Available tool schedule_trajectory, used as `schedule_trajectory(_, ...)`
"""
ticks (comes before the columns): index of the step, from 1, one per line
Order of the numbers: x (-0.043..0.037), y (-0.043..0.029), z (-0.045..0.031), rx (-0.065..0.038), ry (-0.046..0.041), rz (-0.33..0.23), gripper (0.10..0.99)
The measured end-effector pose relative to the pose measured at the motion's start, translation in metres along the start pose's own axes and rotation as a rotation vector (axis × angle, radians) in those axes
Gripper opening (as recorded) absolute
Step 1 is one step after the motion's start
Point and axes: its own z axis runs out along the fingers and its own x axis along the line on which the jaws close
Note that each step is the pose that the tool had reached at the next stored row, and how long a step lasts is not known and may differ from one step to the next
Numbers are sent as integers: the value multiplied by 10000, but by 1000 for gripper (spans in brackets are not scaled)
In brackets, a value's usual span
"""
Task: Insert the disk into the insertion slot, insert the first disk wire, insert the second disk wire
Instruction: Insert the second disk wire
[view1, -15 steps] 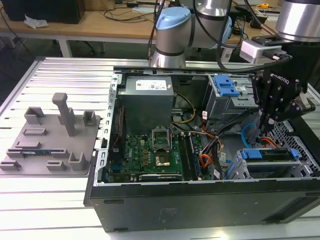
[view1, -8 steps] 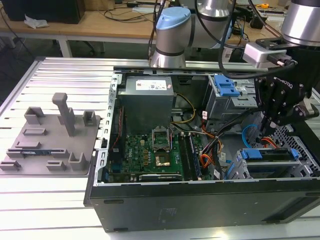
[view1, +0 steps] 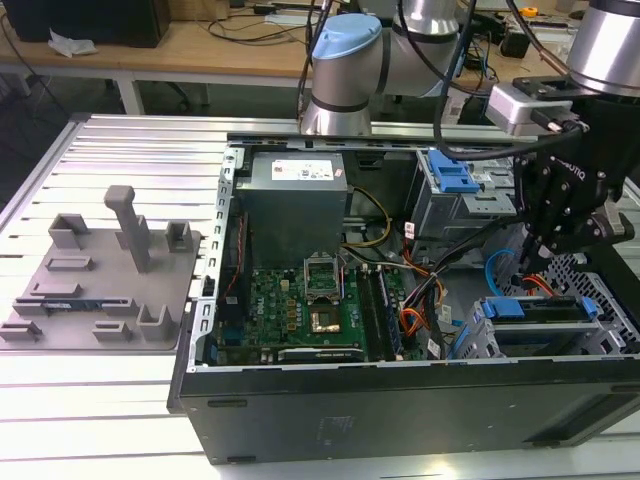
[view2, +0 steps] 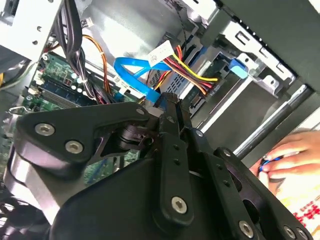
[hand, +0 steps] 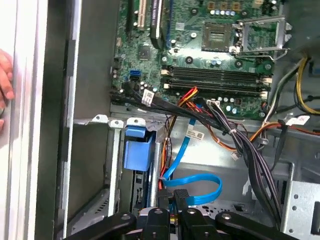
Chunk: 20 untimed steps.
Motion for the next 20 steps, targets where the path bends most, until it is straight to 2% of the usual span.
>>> schedule_trajectory(4,-1,0,4,-79,-32,552,161)
schedule_trajectory(8,3,-2,5,-99,-59,628,161)
schedule_trajectory(9,11,-19,10,-187,-99,617,161)
schedule_trajectory(10,17,-36,18,-340,-181,602,161)
schedule_trajectory(11,22,-55,23,-464,-289,588,161)
schedule_trajectory(12,32,-74,28,-590,-480,576,161)
schedule_trajectory(13,42,-93,31,-729,-595,562,161)
schedule_trajectory(14,52,-115,33,-872,-675,548,161)
schedule_trajectory(16,67,-150,36,-1080,-739,526,161)
schedule_trajectory(17,79,-162,38,-1143,-755,520,161)
schedule_trajectory(18,108,-172,42,-1188,-764,515,161)
schedule_trajectory(20,155,-172,48,-1212,-772,519,161)
